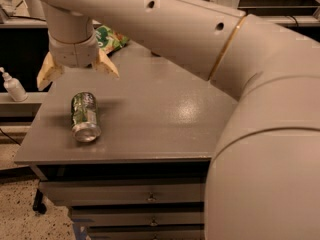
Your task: Place green can upright
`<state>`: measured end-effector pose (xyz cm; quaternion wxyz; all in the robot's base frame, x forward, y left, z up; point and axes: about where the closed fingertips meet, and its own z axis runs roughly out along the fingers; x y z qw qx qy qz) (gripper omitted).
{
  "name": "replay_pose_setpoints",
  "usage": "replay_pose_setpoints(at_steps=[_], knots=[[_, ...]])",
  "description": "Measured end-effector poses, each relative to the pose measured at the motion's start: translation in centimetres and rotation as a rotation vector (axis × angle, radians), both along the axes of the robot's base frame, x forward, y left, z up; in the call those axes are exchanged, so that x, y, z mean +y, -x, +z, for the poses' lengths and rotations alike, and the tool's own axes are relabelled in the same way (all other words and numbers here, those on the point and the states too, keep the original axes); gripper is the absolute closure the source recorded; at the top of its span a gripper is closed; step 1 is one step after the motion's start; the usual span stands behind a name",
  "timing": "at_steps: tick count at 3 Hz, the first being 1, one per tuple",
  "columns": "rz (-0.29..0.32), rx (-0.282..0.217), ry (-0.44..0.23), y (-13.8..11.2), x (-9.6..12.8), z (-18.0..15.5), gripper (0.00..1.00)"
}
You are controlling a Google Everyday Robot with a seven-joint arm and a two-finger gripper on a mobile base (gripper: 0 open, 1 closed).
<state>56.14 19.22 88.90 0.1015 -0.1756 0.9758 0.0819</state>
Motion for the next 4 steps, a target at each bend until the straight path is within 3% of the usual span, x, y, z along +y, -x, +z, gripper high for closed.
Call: replay_pose_setpoints(at_steps=[2, 4], knots=[[0.023, 0.049, 0.026, 3.7, 0.9, -1.8, 0.0], [0.038, 0.092, 0.063, 5.1, 1.9, -4.1, 0.0]])
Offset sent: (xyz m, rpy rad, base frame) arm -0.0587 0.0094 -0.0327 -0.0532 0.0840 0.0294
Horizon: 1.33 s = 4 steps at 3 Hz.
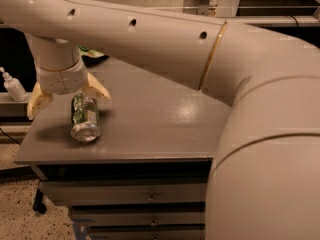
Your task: Place green can upright
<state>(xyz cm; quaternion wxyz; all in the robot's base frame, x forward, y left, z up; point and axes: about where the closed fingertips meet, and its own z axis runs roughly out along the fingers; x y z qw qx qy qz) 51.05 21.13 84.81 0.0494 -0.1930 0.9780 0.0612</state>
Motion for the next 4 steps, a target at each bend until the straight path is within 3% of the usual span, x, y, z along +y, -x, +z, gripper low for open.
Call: replay_pose_setpoints(at_steps=[1, 3, 4], knots=[[0.001, 0.006, 0.03, 0.5, -0.3, -0.7, 0.18], [-0.007, -0.009, 0.067, 0.5, -1.4, -0.9, 0.64], [-0.002, -0.046, 0.08, -0.2, -2.3, -0.1, 0.88]])
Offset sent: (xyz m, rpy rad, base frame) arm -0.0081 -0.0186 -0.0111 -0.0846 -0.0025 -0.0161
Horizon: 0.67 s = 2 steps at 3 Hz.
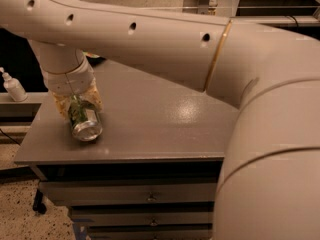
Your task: Place green can upright
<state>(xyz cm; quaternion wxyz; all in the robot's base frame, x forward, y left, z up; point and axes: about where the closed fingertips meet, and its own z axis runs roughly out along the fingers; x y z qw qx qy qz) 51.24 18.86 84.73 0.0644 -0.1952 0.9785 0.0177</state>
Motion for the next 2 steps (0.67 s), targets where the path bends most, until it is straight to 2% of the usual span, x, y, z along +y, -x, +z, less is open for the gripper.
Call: replay_pose_setpoints(at_steps=[1, 2], knots=[[0.022, -0.104, -0.015, -2.0, -2.1, 2.2, 1.0], [0.063, -0.219, -0.074, -3.7, -5.0, 4.4, 1.0]])
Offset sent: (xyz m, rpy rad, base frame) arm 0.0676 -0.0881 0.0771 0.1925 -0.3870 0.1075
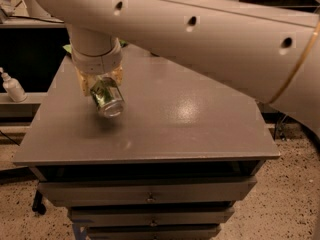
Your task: Place green can upright
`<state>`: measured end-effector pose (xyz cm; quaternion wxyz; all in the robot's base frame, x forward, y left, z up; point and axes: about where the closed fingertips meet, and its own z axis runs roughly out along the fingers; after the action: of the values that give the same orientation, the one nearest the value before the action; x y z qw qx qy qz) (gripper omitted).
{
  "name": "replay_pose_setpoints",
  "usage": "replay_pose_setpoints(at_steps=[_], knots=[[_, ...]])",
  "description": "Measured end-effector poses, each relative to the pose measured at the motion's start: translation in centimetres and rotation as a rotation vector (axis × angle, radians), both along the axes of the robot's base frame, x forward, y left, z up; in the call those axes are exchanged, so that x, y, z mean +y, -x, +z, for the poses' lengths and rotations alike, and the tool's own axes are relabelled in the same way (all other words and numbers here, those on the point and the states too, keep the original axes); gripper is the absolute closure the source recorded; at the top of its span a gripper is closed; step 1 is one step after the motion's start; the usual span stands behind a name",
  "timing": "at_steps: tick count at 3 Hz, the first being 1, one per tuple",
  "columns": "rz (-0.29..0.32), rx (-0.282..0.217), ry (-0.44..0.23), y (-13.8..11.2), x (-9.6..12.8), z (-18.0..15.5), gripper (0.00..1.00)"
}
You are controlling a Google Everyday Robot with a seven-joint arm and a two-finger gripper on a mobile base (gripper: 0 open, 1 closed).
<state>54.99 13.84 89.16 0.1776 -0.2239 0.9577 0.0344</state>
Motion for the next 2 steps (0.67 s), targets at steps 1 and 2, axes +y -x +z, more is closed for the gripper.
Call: replay_pose_setpoints(at_steps=[1, 2], knots=[[0.039, -0.1, -0.102, -1.7, -3.1, 1.9, 1.0], [0.084, -0.185, -0.227, -3.7, -5.4, 3.5, 1.0]])
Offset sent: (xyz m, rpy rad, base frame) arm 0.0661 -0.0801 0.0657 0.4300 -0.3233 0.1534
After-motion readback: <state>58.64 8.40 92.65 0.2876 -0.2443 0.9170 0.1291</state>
